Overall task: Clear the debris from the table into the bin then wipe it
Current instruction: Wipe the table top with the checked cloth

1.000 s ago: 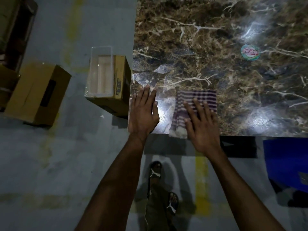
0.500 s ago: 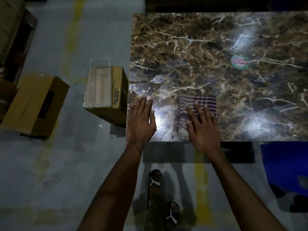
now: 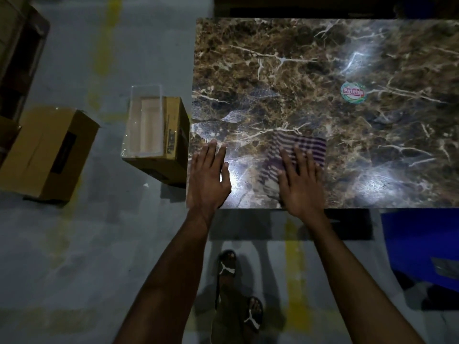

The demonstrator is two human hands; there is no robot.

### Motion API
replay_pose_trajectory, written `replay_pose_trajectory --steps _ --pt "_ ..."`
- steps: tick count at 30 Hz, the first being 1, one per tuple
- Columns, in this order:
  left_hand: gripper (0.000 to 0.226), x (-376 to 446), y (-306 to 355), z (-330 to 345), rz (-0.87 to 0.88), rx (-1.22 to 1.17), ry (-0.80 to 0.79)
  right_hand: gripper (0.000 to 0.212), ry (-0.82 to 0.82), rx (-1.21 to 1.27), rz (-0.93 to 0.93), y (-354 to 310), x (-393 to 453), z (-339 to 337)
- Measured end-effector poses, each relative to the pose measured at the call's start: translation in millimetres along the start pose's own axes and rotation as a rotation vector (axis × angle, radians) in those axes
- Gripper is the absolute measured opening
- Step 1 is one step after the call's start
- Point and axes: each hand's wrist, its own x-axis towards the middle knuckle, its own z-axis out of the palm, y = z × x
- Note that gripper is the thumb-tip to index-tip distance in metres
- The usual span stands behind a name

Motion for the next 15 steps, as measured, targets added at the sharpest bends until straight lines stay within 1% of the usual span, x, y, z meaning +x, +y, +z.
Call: replay_pose_trajectory --steps 2,5,7,9,11,13,15 --pt "0.050 0.1 -0.6 -0.1 -0.008 -0.003 -0.002 0.061 0.000 0.010 -0.005 -21.5 16.1 3.5" --pt "0.050 0.9 -2.0 -0.2 -0.004 -0.006 -0.007 0.057 -0.037 -0.030 -0.186 -35.4 -1.7 7.2" --pt "0.050 0.7 -1.4 0.2 -0.012 -0.011 -0.009 0.057 -0.071 -0.043 -0.245 -21.6 -27.0 5.2" --pt "0.050 0.8 -0.4 -0.8 -0.012 -0.006 -0.014 0.056 -0.055 -0.052 -0.196 4.4 -39.6 -1.7" --pt "0.050 0.7 0.3 -0.6 -0.005 0.010 -0.012 0.056 -0.020 -0.043 -0.099 23.1 -30.5 -6.6" --pt "0.050 1.3 -0.3 -0.6 -0.008 0.006 -0.013 0.057 0.026 -0.024 -0.005 21.9 -4.3 -5.3" --pt "0.050 0.9 -0.4 -1.6 -0.015 0.009 -0.015 0.058 0.043 -0.004 0.027 0.5 21.5 -3.0"
